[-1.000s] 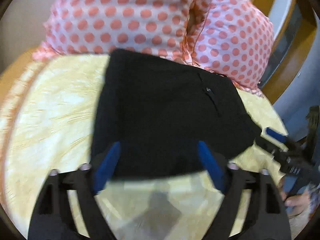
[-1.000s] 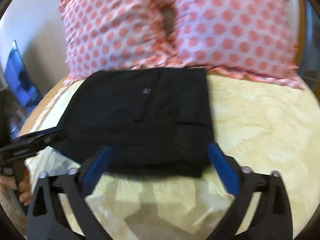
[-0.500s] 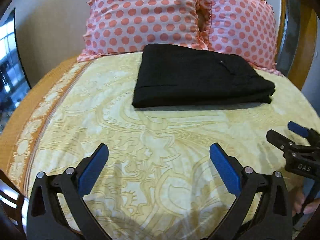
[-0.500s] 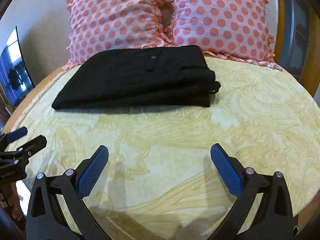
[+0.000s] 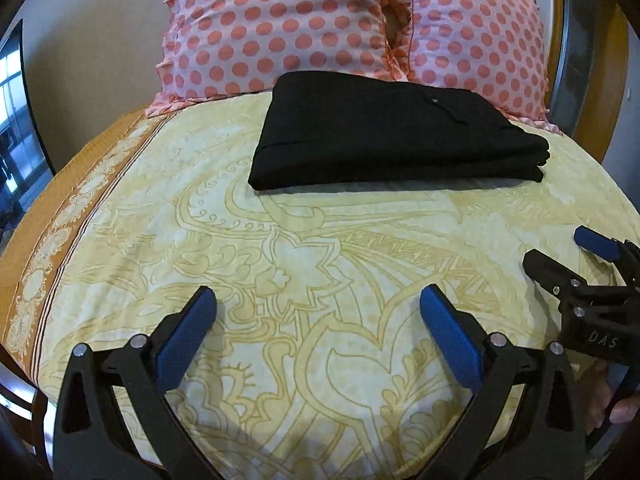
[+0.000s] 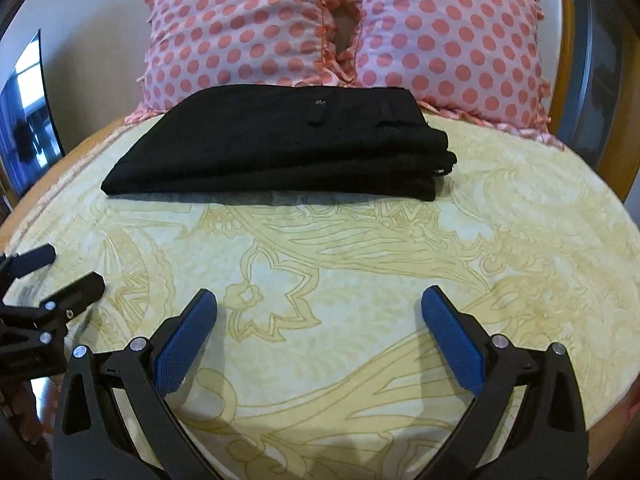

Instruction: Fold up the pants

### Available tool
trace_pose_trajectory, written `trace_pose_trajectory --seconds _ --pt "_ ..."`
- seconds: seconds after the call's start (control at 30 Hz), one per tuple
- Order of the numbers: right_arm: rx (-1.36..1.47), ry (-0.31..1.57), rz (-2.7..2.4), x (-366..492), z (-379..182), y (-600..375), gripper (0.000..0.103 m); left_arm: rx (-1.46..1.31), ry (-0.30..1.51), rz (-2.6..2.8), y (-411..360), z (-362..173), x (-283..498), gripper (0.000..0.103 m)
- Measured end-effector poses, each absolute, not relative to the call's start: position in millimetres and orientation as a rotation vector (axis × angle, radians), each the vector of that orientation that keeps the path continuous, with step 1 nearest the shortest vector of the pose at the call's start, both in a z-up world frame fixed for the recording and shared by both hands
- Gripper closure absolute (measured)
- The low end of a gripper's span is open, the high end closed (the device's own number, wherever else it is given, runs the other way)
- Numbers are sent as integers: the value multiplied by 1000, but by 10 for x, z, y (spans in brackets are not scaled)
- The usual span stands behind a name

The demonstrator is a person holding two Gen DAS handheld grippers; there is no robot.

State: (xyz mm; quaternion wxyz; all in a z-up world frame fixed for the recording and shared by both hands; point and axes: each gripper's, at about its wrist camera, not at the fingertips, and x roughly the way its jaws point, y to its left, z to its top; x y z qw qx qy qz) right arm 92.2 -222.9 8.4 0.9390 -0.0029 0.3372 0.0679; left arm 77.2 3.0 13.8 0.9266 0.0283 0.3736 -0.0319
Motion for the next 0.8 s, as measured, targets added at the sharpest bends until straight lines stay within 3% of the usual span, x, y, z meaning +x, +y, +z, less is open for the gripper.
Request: trace_pose_trajectory --seconds 0.8 --pt "6 658 108 903 76 -2220 1 52 732 -58 38 131 730 2"
